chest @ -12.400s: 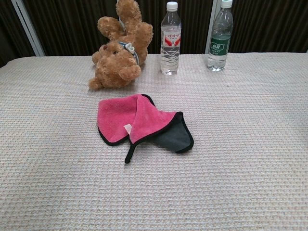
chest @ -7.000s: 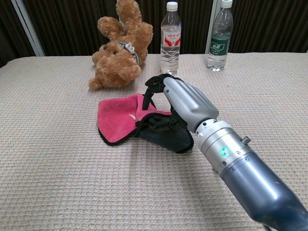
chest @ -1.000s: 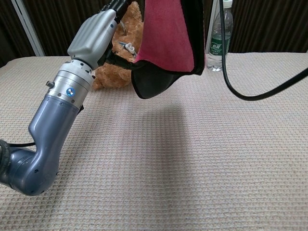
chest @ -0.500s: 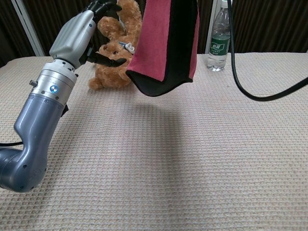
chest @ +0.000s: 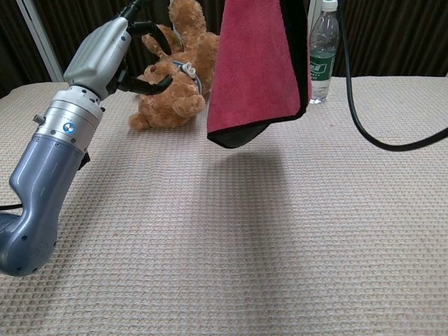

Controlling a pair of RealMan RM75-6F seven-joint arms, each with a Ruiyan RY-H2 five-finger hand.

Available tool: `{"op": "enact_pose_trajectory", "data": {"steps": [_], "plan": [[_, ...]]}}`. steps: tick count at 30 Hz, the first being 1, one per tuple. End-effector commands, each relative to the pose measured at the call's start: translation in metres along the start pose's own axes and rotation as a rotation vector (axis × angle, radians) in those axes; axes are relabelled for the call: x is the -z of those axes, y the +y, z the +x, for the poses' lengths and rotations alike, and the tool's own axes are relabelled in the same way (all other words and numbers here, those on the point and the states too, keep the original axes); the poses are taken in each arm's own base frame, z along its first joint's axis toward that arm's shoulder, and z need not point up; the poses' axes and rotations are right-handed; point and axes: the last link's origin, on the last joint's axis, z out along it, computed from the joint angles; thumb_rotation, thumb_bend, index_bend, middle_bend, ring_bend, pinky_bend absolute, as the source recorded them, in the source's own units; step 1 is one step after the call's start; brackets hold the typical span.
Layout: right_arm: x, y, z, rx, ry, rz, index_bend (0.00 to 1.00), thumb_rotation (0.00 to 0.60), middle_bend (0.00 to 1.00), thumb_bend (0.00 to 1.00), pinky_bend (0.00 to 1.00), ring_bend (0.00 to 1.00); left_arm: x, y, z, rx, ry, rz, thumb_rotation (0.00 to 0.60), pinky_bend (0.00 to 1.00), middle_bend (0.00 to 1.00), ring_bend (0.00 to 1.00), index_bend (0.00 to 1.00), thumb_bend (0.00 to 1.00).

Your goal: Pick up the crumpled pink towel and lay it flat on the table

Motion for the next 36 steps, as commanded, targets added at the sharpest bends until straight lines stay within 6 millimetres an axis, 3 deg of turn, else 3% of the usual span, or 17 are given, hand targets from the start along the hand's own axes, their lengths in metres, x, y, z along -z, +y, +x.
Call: {"op": "enact_pose_trajectory", "data": {"steps": [1,10,24,30,36], "plan": [[0.001,-0.002,-0.001,0.003,-0.004,0.010,0.70,0.600,0.20,0.59,0.00,0.01,0.006,0.003,-0.003,0.015,-0.018,-0.011,0.600,0.00,0.00,0.00,0.25,0.17],[0.003,-0.006,-0.006,0.012,-0.010,0.027,0.70,0.600,0.20,0.59,0.00,0.01,0.021,0.016,-0.005,-0.035,-0.135,-0.259,0.600,0.00,0.00,0.00,0.19,0.17],[0.004,-0.004,-0.018,0.027,-0.031,0.008,0.70,0.600,0.20,0.59,0.00,0.01,0.011,0.027,0.024,-0.228,-0.168,-0.659,0.600,0.00,0.03,0.00,0.16,0.21],[0.004,-0.007,-0.020,0.036,-0.024,0.013,0.70,0.600,0.20,0.59,0.00,0.01,0.011,0.032,0.039,-0.188,-0.128,-0.671,0.600,0.00,0.03,0.00,0.16,0.21],[-0.004,-0.010,-0.016,0.050,0.021,-0.033,0.70,0.600,0.20,0.59,0.00,0.01,0.017,0.025,0.049,-0.191,-0.123,-0.633,0.600,0.00,0.03,0.00,0.15,0.21]]}}
